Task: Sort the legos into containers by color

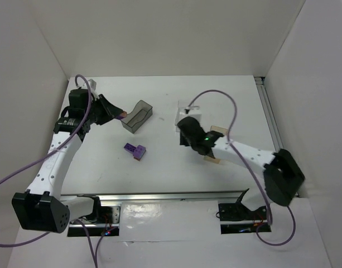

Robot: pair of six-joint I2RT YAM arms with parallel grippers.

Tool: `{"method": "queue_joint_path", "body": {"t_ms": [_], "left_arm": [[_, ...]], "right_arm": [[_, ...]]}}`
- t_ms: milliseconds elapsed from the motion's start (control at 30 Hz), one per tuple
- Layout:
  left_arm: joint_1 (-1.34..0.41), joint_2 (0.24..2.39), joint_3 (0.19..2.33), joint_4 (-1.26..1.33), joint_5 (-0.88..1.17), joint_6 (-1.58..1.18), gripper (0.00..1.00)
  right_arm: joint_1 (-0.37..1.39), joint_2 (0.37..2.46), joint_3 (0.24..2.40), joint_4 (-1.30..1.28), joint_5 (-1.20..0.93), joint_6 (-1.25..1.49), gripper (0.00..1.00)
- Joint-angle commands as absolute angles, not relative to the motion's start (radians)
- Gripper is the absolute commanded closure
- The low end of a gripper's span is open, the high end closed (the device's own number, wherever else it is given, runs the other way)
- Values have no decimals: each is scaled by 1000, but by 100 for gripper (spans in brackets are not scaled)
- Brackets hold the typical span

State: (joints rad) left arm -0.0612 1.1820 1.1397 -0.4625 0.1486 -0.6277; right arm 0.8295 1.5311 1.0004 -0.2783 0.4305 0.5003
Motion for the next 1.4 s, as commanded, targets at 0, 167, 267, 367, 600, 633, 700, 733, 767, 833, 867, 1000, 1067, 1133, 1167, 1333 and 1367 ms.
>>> {"method": "queue_joint_path", "body": {"t_ms": [0,167,267,367,600,633,700,733,767,833,867,1000,1067,1133,1167,1333,1367], "left_arm": [[-55,1198,1189,-425,221,-586,100],[-75,1235,1189,-416,276,-577,100],[-89,1270,1189,-407,325,-554,100],[-121,1336,1221,-429,396,-505,100],[-140,1425,1232,-400,695,-416,100],[-152,1425,1232,-400,709,-416,100],[-164,1434,1232,-367,770,-403,100],[-164,1443,1232,-336,857,-394,100],[-176,1443,1223,-321,911,-379,100],[-186,1465,1223,-330,994,-329,100],[-186,1474,1223,-360,994,-309,100],[-195,1474,1201,-360,1103,-243,100],[-207,1464,1186,-347,1175,-206,100],[-219,1453,1154,-301,1198,-206,100],[-219,1441,1144,-282,1219,-196,100],[-241,1430,1109,-219,1253,-196,100],[-241,1430,1109,-210,1264,-186,100]], "right_arm": [[737,1338,893,-302,574,574,76],[605,1218,827,-353,565,563,74],[529,1270,827,-364,543,543,72],[488,1343,837,-353,543,514,62],[479,1358,916,-379,541,534,27],[479,1358,928,-393,541,534,27],[479,1321,965,-393,513,534,28],[491,1303,965,-362,480,503,30],[506,1283,965,-326,427,468,49],[522,1232,965,-215,173,361,59],[522,1232,965,-204,78,339,61],[522,1285,1015,-143,-374,291,52],[512,1299,1006,-47,-550,328,36],[512,1330,994,41,-717,365,23],[512,1345,994,76,-762,374,20],[574,1411,1046,61,-867,359,17],[584,1423,1058,61,-888,357,17]]}}
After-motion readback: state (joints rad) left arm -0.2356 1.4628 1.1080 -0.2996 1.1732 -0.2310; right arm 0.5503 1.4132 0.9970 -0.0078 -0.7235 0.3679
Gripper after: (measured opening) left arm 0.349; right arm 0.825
